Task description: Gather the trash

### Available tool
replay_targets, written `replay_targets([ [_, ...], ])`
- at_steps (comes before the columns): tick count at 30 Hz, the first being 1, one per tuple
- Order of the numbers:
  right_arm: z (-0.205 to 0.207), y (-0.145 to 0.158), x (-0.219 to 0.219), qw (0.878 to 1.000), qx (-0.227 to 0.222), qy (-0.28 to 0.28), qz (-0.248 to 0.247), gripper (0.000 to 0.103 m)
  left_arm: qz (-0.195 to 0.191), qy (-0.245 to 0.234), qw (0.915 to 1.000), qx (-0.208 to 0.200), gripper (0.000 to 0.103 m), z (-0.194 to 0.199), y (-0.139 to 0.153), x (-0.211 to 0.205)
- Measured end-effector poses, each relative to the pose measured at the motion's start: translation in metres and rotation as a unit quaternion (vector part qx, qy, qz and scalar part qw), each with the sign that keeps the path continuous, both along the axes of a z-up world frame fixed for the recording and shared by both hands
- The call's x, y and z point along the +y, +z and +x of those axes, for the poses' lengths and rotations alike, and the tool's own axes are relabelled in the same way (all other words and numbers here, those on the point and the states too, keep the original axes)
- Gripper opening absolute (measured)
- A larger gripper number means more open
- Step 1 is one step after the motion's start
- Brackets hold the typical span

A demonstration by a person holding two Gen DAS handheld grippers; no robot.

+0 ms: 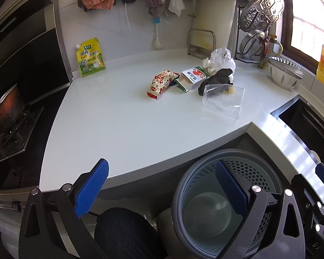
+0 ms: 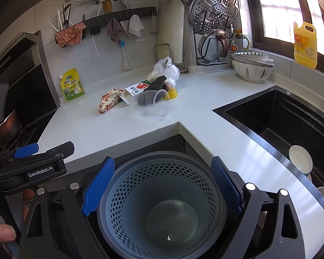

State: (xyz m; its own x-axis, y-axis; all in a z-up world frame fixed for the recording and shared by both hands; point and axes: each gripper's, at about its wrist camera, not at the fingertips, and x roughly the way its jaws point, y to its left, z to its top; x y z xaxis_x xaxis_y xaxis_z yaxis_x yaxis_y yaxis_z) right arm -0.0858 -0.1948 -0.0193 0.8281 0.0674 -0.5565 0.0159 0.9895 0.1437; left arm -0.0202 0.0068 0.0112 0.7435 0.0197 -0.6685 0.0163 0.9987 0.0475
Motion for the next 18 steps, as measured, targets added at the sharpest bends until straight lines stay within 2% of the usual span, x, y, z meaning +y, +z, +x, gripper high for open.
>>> replay_targets([
  [18,-0.0003,-0.0007,0.0004,1.0,0.0,0.0,0.0,0.087,0.0,-0.001,1.0,0.002,0.097,0.0017,0.0002,-0.0015],
])
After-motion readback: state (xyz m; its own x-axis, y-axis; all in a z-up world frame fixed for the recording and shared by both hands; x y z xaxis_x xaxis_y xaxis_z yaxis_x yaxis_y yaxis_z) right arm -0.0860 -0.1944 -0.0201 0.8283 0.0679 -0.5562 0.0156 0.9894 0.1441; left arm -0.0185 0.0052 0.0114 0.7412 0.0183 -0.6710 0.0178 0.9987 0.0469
